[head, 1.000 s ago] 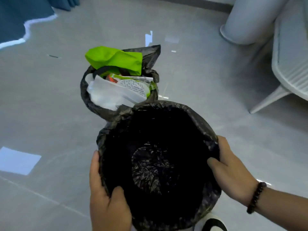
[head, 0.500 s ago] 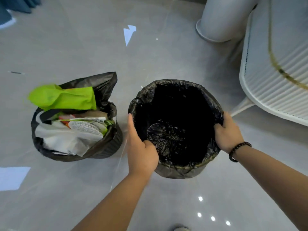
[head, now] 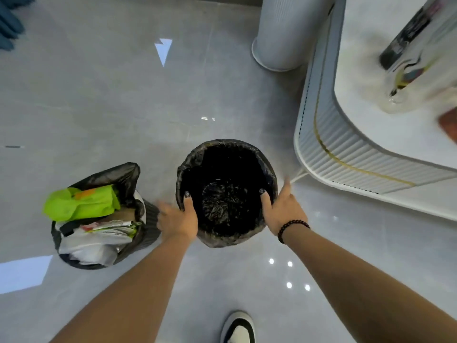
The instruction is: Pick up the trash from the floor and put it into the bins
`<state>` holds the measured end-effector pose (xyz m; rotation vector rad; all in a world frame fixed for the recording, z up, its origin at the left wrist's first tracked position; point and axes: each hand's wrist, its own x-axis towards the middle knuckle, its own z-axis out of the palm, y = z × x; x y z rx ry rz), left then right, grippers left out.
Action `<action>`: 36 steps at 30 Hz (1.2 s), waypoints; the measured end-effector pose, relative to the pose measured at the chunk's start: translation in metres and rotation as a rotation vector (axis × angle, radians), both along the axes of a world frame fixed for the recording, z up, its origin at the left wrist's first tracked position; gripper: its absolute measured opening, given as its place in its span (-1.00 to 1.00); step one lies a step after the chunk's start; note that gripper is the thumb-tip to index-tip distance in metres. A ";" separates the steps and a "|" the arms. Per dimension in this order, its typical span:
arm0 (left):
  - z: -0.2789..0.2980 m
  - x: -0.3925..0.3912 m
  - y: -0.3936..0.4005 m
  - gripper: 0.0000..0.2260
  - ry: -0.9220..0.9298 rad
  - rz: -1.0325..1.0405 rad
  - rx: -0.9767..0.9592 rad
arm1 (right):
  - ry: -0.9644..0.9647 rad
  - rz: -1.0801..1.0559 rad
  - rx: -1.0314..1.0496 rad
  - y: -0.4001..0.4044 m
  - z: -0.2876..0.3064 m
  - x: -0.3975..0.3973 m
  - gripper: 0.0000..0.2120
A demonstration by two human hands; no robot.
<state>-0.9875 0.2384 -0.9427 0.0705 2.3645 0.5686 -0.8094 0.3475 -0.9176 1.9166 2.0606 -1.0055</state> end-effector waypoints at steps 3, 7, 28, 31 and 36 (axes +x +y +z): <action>0.059 -0.002 0.005 -0.46 0.073 -0.042 0.019 | 0.099 -0.013 -0.048 -0.022 0.052 0.005 -0.38; 0.140 -0.001 0.005 -0.54 0.124 -0.329 0.156 | 0.227 -0.041 -0.023 -0.040 0.123 -0.002 -0.51; 0.387 0.014 0.082 -0.67 -0.004 -0.834 0.329 | 0.349 -0.106 0.187 0.053 0.371 0.015 -0.63; 0.379 0.058 0.114 -0.67 -0.008 -0.820 0.376 | 0.404 -0.140 0.241 0.081 0.371 0.053 -0.64; 0.367 0.138 0.175 -0.61 -0.004 -0.712 0.473 | 0.457 -0.086 0.333 0.125 0.359 0.118 -0.68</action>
